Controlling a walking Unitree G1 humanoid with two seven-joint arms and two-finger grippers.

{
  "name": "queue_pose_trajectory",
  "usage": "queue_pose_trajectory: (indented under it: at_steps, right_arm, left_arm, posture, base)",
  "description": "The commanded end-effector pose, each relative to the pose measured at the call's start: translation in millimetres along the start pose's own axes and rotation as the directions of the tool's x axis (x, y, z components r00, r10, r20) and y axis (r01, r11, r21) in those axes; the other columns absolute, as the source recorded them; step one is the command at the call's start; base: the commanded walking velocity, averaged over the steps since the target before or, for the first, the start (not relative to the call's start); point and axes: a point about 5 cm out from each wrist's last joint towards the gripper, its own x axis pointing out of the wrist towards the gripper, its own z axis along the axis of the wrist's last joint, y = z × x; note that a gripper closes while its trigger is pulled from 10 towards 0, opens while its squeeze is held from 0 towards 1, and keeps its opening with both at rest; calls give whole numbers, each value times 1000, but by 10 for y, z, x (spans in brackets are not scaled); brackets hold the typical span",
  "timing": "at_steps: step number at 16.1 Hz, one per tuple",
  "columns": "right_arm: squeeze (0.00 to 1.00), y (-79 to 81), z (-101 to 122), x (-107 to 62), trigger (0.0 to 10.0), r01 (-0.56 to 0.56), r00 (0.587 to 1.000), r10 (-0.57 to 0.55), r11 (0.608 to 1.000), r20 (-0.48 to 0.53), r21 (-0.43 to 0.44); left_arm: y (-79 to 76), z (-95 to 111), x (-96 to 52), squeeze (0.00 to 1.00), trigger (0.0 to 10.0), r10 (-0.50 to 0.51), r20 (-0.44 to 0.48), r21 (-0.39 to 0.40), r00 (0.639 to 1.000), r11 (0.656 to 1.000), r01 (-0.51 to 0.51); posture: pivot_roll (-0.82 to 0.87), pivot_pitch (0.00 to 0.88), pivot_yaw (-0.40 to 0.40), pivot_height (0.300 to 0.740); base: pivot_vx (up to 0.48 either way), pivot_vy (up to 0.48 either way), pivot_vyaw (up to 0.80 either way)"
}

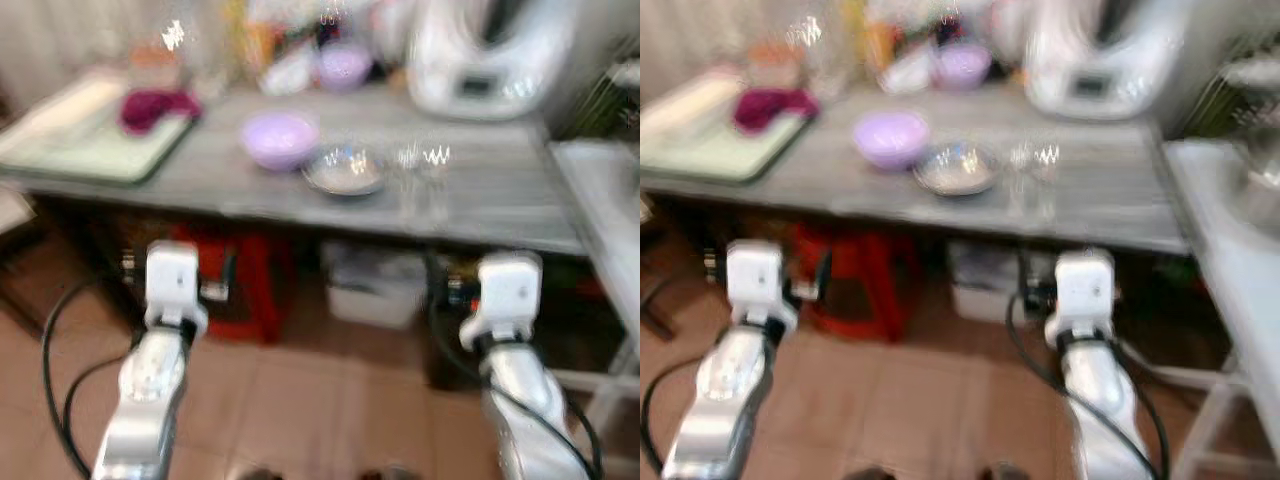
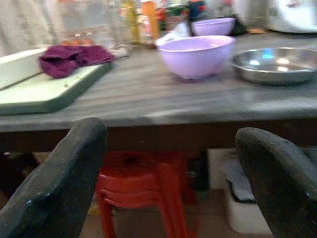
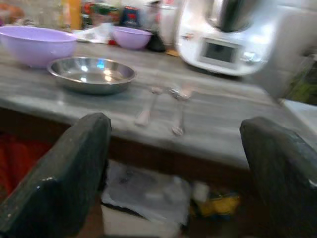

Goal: Setting the table

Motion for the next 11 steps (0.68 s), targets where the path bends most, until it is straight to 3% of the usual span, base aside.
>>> queue_pose_trajectory:
  at_steps: [1, 6, 11]
  right_arm:
    - [0, -33, 91, 16, 10000, 4, 999, -4, 1000, 34, -8]
    - [0, -46, 125, 46, 10000, 12, 999, -11, 1000, 47, -12]
    - [0, -89, 88, -9, 10000, 52, 998, -52, 999, 32, -3]
  left_arm:
    - [18, 11, -19, 0, 10000, 15, 1, 9, 1000, 1000, -15]
    - [43, -14, -57, 0, 10000, 19, -3, 37, 1000, 999, -19]
    - [127, -114, -214, 0, 10000, 24, -32, 26, 999, 999, -23]
  posture:
    - [-109, 101, 39, 740]
    - [-104, 105, 51, 740]
    - [-96, 117, 69, 740]
  base:
    - [-349, 0, 0]
    - [-340, 0, 0]
    - [0, 0, 0]
